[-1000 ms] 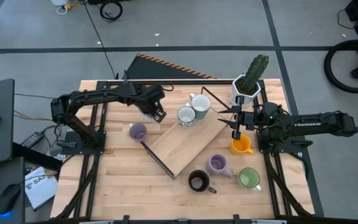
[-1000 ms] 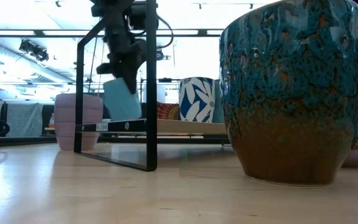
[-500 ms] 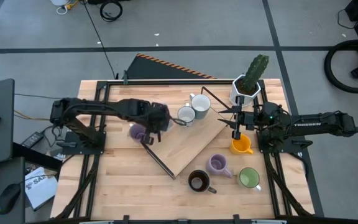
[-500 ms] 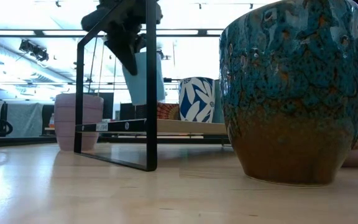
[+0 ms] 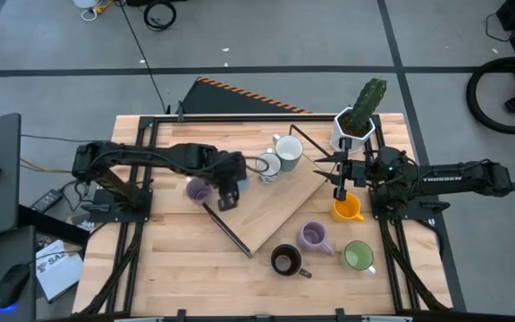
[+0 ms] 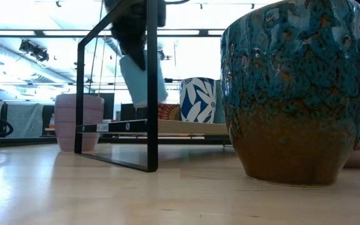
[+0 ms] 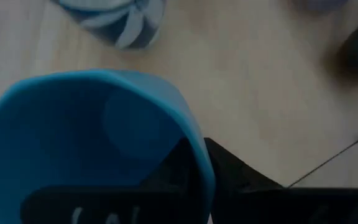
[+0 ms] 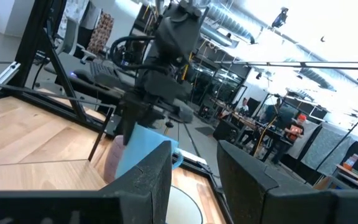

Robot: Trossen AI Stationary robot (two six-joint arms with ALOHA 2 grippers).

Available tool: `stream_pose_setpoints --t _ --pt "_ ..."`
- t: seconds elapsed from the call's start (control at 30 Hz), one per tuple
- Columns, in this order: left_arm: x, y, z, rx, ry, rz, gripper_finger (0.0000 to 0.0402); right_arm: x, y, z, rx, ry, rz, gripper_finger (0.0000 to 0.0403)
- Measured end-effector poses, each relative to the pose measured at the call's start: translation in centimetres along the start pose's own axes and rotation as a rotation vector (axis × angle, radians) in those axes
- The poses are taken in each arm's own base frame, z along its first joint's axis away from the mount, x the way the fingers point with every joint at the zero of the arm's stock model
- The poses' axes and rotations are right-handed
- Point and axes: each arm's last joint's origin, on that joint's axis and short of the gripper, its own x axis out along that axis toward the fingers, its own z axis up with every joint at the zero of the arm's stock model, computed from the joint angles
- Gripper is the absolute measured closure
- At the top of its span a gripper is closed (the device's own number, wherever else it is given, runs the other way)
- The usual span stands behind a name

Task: Place coffee mugs
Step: Put the light blue mug on the shelf

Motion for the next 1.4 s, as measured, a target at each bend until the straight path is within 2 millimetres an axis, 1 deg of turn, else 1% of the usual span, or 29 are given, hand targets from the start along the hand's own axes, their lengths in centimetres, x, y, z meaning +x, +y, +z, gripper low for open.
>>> stream_pose_setpoints --t 0.1,0.23,0.33,0.43,0.57,0.87,1.1,1.4 --pt "0.5 -0.1 1.0 -0.151 0.026 -0.064 0.0370 0.0 0.0 0.0 0.004 -0.001 -0.001 0.0268" --pt "1.8 -0.5 2.8 -0.254 0.133 -0.057 0.0370 0.0 0.0 0.0 0.007 0.002 0.001 0.0268" --pt "2.8 -0.8 4.1 -0.284 0.220 -0.005 0.0370 0.0 0.0 0.0 0.008 0.005 0.002 0.0268" --pt "3.5 -0.9 5.4 -0.303 0.252 0.056 0.0370 0.0 0.1 -0.1 0.008 0.010 0.005 0.0268" --pt "4.4 -1.1 6.5 -0.312 0.275 0.094 0.0370 0.0 0.1 -0.1 0.006 0.011 0.006 0.0268" --pt "6.5 -1.2 6.3 -0.356 0.337 0.119 0.0370 0.0 0.1 -0.1 0.005 0.011 0.006 0.0268" --pt "6.7 -1.2 6.7 -0.357 0.295 0.122 0.0370 0.0 0.0 -0.1 0.005 0.011 0.006 0.0268" --pt "7.1 -1.5 6.8 -0.348 0.282 0.115 0.0369 0.0 0.0 -0.1 0.005 0.009 0.010 0.0268"
